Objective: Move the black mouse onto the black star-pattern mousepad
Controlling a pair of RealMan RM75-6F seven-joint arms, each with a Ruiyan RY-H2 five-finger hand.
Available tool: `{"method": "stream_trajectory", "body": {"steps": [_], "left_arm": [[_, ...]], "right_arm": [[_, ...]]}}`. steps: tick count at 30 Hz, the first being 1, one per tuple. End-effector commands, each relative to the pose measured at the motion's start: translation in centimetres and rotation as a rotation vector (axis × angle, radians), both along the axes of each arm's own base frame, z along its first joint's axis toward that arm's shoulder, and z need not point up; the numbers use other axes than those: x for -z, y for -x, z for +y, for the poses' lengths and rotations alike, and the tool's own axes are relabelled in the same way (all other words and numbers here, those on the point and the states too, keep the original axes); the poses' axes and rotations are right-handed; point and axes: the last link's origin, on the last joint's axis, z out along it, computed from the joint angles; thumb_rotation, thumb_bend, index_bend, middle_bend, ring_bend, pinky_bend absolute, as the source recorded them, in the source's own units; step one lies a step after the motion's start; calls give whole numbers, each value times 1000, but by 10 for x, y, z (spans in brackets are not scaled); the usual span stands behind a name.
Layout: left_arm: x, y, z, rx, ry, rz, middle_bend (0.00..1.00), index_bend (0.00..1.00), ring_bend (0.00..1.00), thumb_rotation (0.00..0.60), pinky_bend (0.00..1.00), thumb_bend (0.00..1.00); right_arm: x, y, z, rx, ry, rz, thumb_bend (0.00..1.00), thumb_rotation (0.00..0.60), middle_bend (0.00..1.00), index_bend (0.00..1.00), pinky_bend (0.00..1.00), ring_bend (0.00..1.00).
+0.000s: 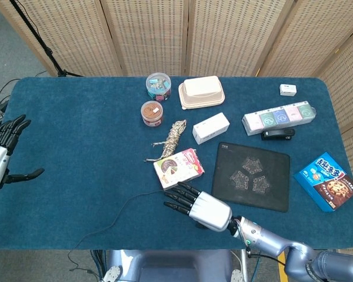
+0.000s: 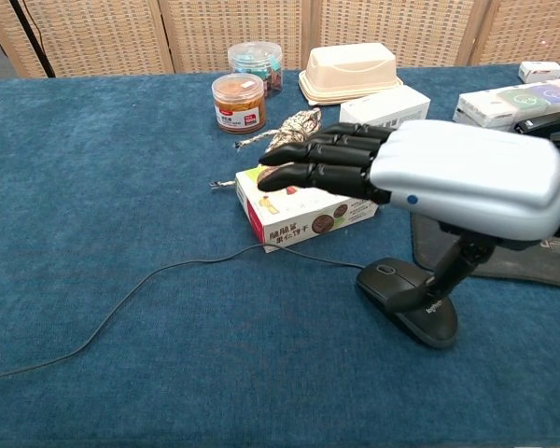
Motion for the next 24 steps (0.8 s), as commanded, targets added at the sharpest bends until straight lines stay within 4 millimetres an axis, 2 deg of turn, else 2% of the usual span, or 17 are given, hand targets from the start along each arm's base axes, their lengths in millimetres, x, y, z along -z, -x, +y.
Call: {"method": "stream_trajectory", "body": {"steps": [1, 8, 24], "left_arm": [[-4, 2, 0, -5, -12, -9, 0, 0, 0, 600, 0, 48], [-6, 4, 1, -11, -14, -14, 0, 0, 0, 600, 0, 48], [-8, 5, 2, -20, -15, -20, 0, 0, 0, 600, 0, 48]], "right_arm": [[15, -3, 1, -7, -2, 35, 0, 600, 0, 0, 0, 0], [32, -6, 2, 13, 12, 65, 0, 600, 0, 0, 0, 0], [54, -8, 8, 102, 43, 73, 0, 600, 0, 0, 0, 0]]}}
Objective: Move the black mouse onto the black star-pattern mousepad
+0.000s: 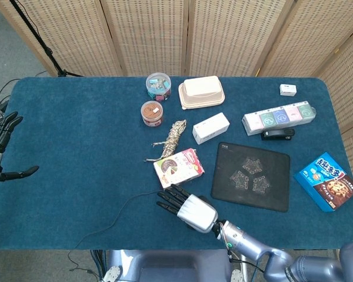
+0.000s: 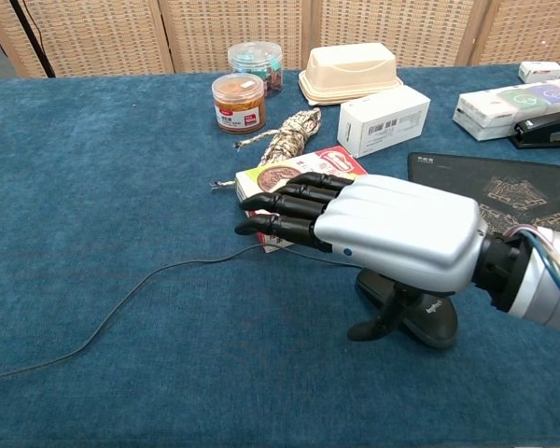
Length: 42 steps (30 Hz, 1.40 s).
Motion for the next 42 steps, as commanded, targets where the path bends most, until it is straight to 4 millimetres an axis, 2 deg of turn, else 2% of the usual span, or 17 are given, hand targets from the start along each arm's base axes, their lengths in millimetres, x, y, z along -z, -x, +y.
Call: {"method": "stream_trajectory", "body": {"steps": [1, 10, 16, 25, 30, 38, 42], "left_arm": [[-1, 0, 0, -1, -2, 0, 0, 0, 0, 600, 0, 48], [-2, 1, 0, -2, -3, -4, 0, 0, 0, 600, 0, 48], [-2, 1, 0, -5, 0, -4, 0, 0, 0, 600, 0, 48], [0, 1, 1, -8, 3, 5, 0, 0, 0, 600, 0, 48], [2, 0, 1, -8, 11, 15, 0, 0, 0, 600, 0, 48], [5, -1, 1, -8, 22, 24, 0, 0, 0, 600, 0, 48], [5, -2, 1, -7, 24, 25, 0, 0, 0, 600, 0, 47]], "right_arm": [[5, 1, 1, 19, 5, 9, 0, 600, 0, 0, 0, 0], [13, 7, -1, 39, 31, 35, 0, 600, 0, 0, 0, 0], [9, 17, -6, 47, 66, 60, 0, 600, 0, 0, 0, 0], [-9, 51, -17, 91, 136, 122, 0, 600, 0, 0, 0, 0], [-28, 68, -19, 149, 151, 130, 0, 600, 0, 0, 0, 0], [-39, 68, -11, 244, 35, 68, 0, 600, 0, 1, 2, 0], [-39, 65, -11, 285, -26, 41, 0, 600, 11, 65, 73, 0]]}}
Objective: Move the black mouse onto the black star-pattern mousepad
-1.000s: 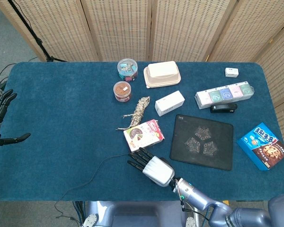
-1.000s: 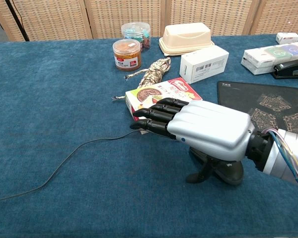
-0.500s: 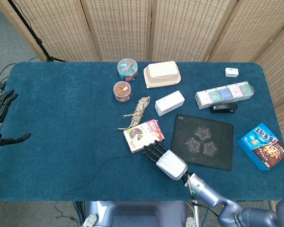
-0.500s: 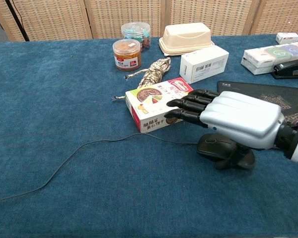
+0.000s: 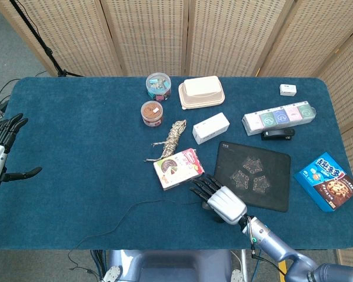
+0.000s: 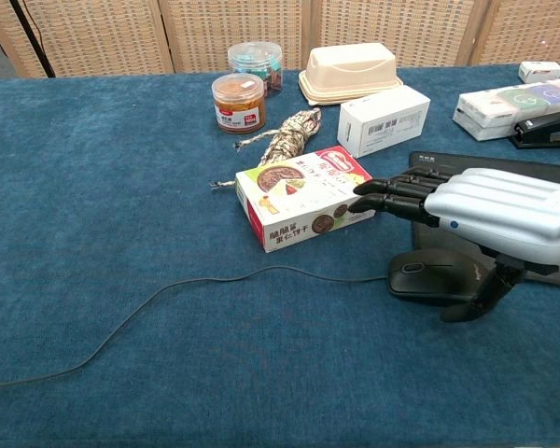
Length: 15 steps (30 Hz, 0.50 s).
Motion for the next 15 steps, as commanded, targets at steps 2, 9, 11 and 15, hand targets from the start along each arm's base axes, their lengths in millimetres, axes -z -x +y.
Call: {"method": "stream_trajectory", "body": {"steps": [2, 9, 11, 15], "left_arm": [[0, 0, 0, -1, -1, 0, 0, 0, 0, 600, 0, 48], [-2, 2, 0, -6, -5, -2, 0, 0, 0, 600, 0, 47], [-3, 2, 0, -8, -6, -3, 0, 0, 0, 600, 0, 48], [-3, 3, 0, -11, -7, -5, 0, 0, 0, 600, 0, 48]], "right_arm": [[1, -1, -1, 41, -51, -19, 0, 600, 20, 82, 101, 0], [7, -1, -9, 87, -83, -19, 0, 600, 101, 113, 202, 63], [8, -1, -10, 94, -87, -21, 0, 600, 161, 152, 263, 121], [11, -1, -12, 99, -70, -36, 0, 600, 228, 209, 321, 186]]}}
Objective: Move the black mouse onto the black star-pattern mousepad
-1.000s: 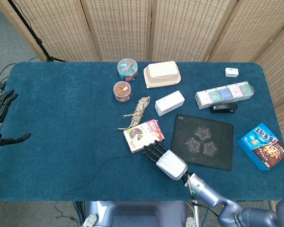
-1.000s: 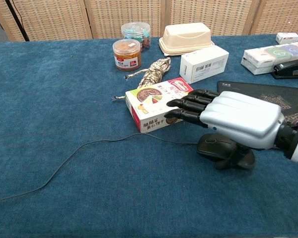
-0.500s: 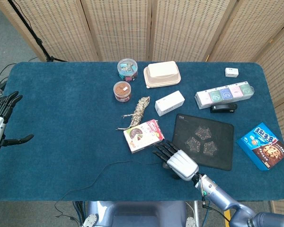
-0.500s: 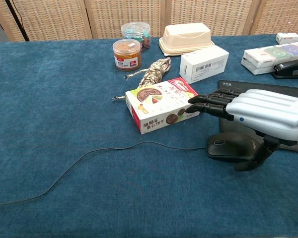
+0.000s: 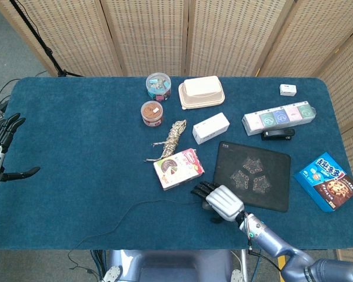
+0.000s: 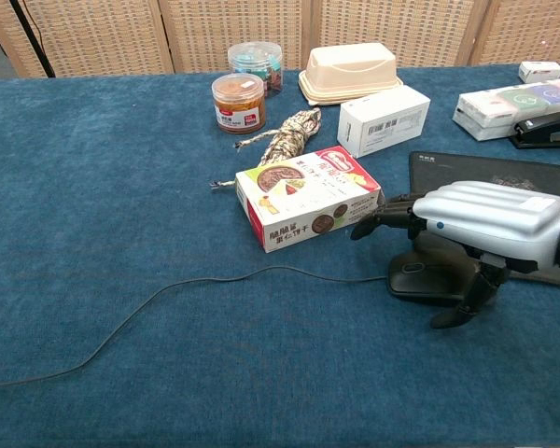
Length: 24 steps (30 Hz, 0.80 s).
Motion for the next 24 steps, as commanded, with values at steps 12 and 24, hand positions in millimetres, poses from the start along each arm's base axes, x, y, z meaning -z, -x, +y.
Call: {"method": "stream_trajectory", "body": {"steps": [12, 24], "left_arm": [[1, 0, 0, -2, 5, 0, 0, 0, 0, 600, 0, 48], [1, 0, 0, -2, 12, 2, 0, 0, 0, 600, 0, 48]], "right_arm": [[7, 1, -5, 18, 29, -35, 0, 600, 417, 341, 521, 372], [10, 3, -4, 10, 40, -55, 182, 600, 455, 355, 615, 420]]}}
